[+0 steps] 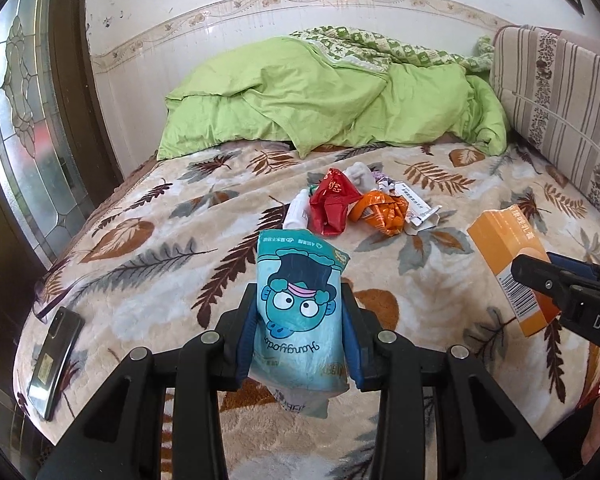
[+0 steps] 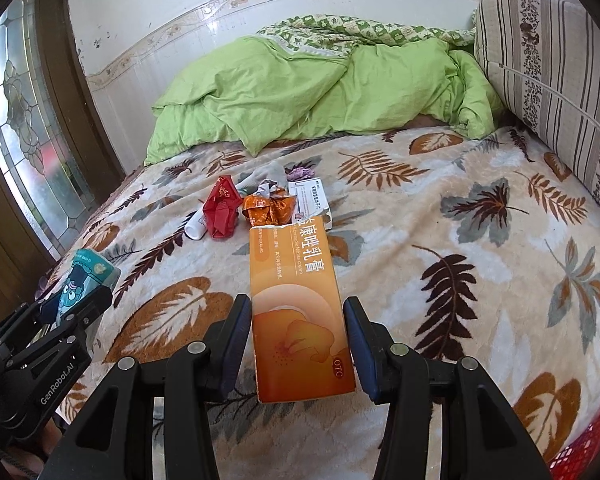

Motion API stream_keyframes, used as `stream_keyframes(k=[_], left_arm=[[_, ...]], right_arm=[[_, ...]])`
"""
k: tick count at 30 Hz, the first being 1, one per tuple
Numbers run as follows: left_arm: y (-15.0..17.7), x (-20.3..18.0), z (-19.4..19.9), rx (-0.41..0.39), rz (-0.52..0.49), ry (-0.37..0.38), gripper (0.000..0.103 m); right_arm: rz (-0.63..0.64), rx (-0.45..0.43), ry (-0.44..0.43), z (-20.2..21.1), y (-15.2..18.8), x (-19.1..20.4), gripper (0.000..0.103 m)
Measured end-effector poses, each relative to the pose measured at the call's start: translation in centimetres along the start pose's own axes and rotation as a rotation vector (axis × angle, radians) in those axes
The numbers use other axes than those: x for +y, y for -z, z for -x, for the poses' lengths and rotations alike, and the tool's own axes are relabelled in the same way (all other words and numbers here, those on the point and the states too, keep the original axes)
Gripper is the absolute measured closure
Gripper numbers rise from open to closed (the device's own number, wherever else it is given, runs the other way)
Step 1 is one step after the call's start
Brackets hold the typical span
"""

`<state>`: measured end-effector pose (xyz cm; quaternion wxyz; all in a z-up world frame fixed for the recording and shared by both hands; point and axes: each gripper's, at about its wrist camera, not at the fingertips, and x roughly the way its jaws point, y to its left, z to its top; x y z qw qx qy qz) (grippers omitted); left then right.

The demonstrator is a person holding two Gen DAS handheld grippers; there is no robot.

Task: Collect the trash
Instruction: 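Lift the cartoon packet with the left gripper while the right holds the orange box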

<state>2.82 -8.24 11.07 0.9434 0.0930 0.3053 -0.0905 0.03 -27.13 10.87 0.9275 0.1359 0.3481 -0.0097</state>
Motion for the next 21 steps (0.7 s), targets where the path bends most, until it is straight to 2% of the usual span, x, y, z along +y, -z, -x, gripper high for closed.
stream_keyframes(k=[11, 21], left_arm=[[-0.3, 0.1, -2.1, 0.037, 0.018, 0.035, 0.067], [-0.4, -0.4, -2.4, 0.034, 0.012, 0.046, 0.067]], right_arm=[[0.021, 0.015, -0.008, -0.9, -0.1, 0.5, 0.052], [0.019, 0.021, -0.011, -1.1, -0.1, 0.3, 0.052]])
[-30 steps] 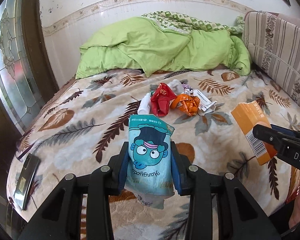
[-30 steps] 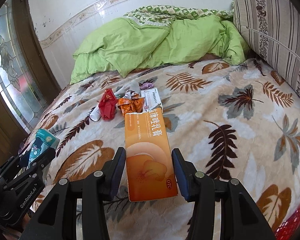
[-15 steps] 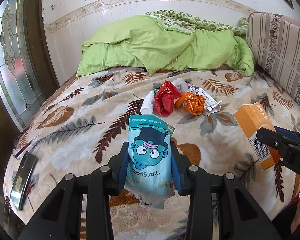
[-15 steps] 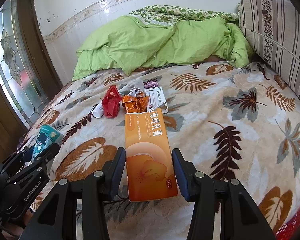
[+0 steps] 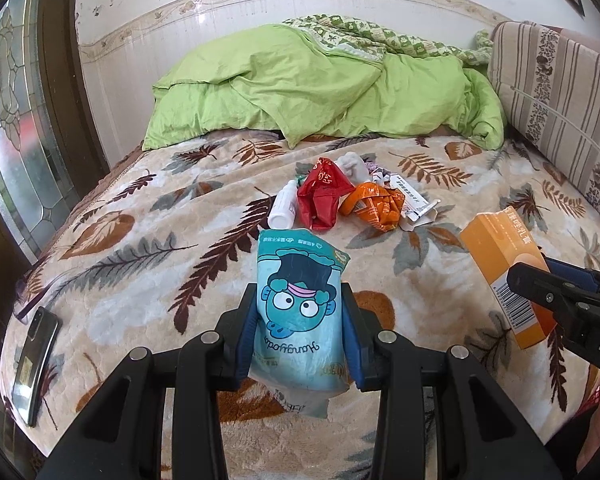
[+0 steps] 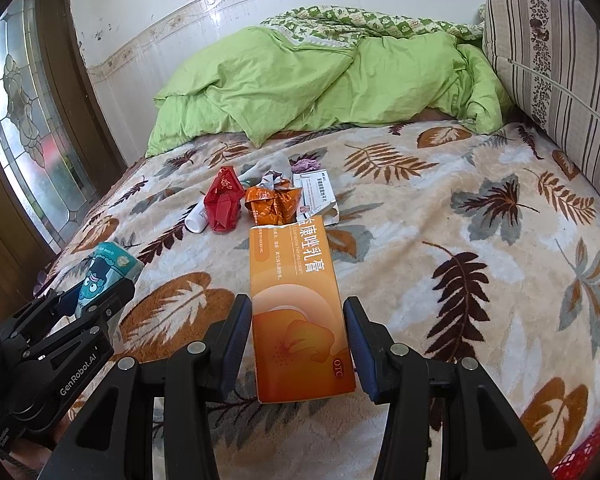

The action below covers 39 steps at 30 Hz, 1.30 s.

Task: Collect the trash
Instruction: 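Lift the cartoon packet with the left gripper while the right holds the orange box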

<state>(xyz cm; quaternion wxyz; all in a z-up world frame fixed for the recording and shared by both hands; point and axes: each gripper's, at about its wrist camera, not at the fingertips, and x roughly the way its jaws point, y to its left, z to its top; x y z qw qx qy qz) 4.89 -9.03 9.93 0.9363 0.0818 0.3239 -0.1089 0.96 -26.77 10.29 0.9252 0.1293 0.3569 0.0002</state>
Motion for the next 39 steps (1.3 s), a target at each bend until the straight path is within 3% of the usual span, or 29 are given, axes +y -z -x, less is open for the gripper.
stream_keyframes(k=[11, 25, 39], left_arm=[[-0.1, 0.8, -0.1, -0.004, 0.009, -0.010, 0.067], [-0.2, 2.5, 0.1, -0.019, 0.077, -0.077, 0.067], [-0.2, 2.9, 0.2, -0.019, 0.087, -0.078, 0.067]], right_arm=[[0.006, 0.002, -0.008, -0.3, 0.1, 0.3, 0.052], [0.018, -0.006, -0.018, 0.0, 0.2, 0.7, 0.052], [0.028, -0.009, -0.020, 0.0, 0.2, 1.0, 0.052]])
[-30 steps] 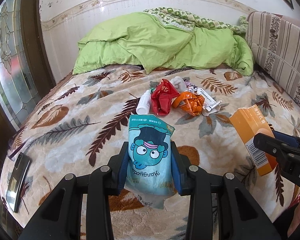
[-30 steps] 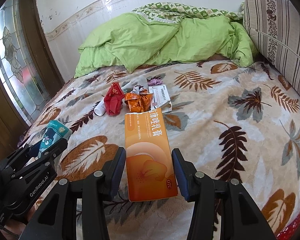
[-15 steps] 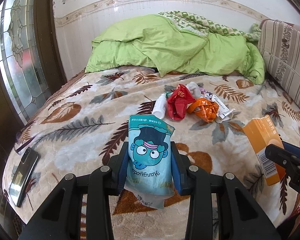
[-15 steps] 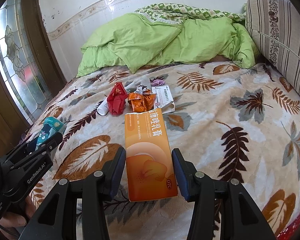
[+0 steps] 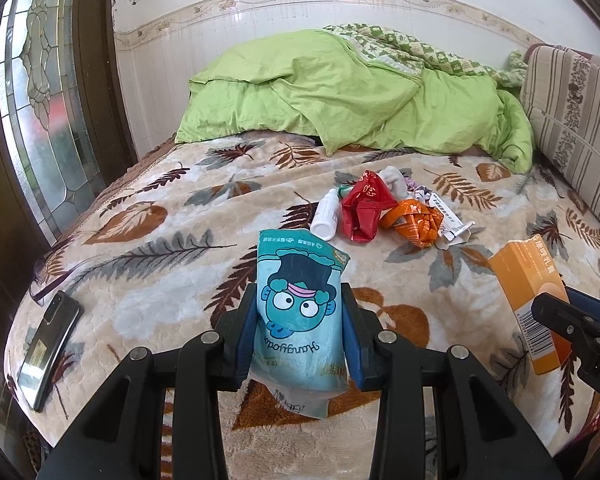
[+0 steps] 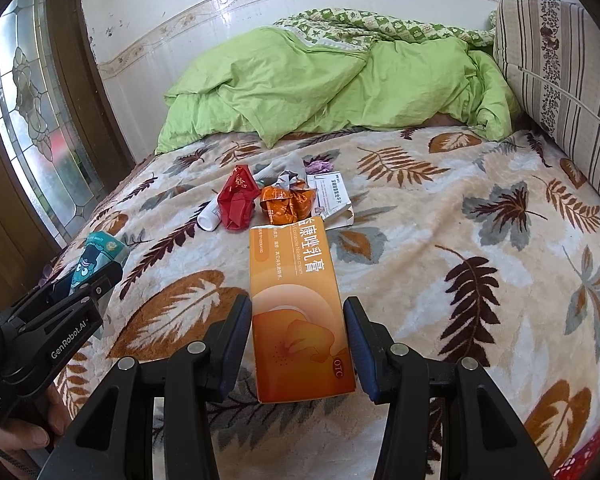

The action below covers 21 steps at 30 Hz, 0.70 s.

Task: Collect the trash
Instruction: 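Lift the cartoon packet with the left gripper while the right holds the orange box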

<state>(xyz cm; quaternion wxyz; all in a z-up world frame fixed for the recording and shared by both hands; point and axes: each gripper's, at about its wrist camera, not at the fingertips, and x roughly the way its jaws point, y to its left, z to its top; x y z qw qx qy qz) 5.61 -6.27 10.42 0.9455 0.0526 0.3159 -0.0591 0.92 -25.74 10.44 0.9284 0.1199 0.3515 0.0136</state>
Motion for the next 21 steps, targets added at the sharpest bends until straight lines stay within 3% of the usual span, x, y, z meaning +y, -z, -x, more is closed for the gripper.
stream_keyframes(k=[21], left_arm=[[0.4, -1.2, -0.1, 0.029, -0.010, 0.021, 0.067]], right_arm=[[-0.015, -0.004, 0.004, 0.4, 0.0, -0.6, 0.052]])
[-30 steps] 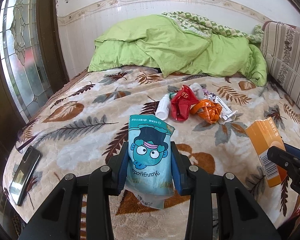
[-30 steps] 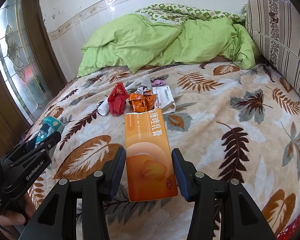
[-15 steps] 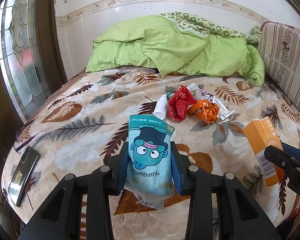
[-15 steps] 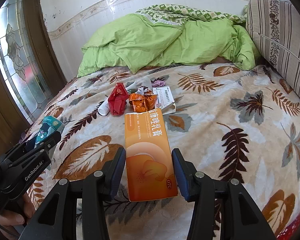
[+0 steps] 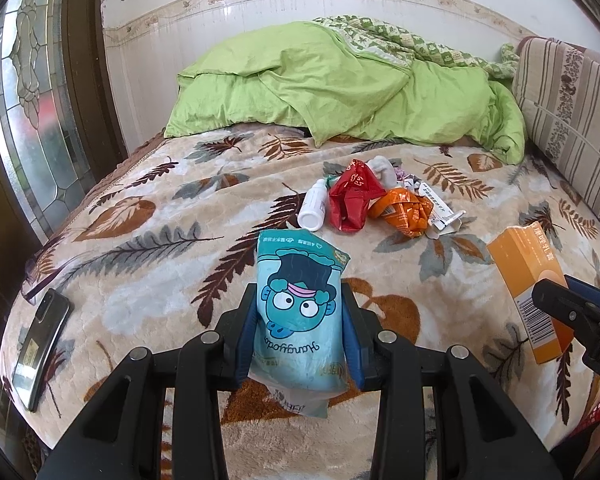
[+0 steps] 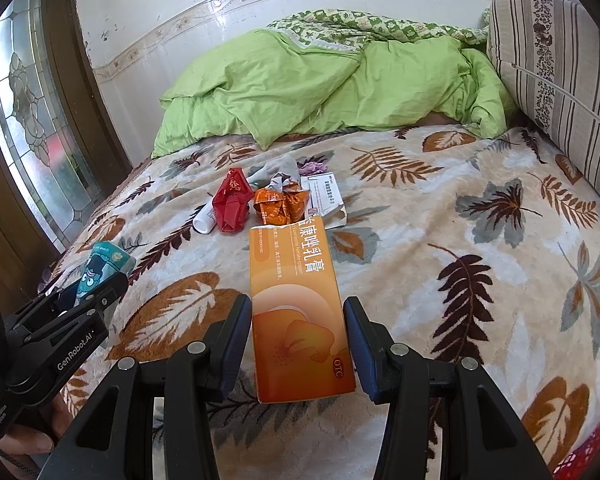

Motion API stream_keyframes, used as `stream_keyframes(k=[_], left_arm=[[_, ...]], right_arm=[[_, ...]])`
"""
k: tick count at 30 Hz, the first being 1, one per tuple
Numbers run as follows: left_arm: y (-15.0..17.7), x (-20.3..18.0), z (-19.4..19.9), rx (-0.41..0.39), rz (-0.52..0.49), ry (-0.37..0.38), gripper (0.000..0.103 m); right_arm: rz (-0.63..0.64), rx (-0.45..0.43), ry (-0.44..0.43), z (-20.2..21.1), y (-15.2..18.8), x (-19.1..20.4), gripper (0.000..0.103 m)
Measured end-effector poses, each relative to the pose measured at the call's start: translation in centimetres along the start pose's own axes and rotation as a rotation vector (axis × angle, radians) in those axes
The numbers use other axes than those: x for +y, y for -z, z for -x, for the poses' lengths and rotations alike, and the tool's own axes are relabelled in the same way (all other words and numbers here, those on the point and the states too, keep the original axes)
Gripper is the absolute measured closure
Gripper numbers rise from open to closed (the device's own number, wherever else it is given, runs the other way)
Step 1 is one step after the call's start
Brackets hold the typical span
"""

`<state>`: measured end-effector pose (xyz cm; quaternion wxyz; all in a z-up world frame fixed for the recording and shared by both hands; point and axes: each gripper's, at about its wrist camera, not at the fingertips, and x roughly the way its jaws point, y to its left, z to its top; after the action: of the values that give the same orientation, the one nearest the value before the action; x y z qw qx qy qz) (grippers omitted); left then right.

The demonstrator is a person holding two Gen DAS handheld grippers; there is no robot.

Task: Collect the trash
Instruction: 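Lift the cartoon packet with the left gripper while the right holds the orange box, then carry both items to the red basket and open both grippers to drop them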

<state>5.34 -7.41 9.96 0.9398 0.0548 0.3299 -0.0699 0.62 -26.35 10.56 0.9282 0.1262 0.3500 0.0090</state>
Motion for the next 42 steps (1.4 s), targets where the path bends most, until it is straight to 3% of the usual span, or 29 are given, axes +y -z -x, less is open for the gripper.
stream_keyframes(k=[42], left_arm=[[0.84, -0.11, -0.61, 0.042, 0.023, 0.031, 0.067]], right_arm=[[-0.005, -0.001, -0.002, 0.15, -0.08, -0.22, 0.052]])
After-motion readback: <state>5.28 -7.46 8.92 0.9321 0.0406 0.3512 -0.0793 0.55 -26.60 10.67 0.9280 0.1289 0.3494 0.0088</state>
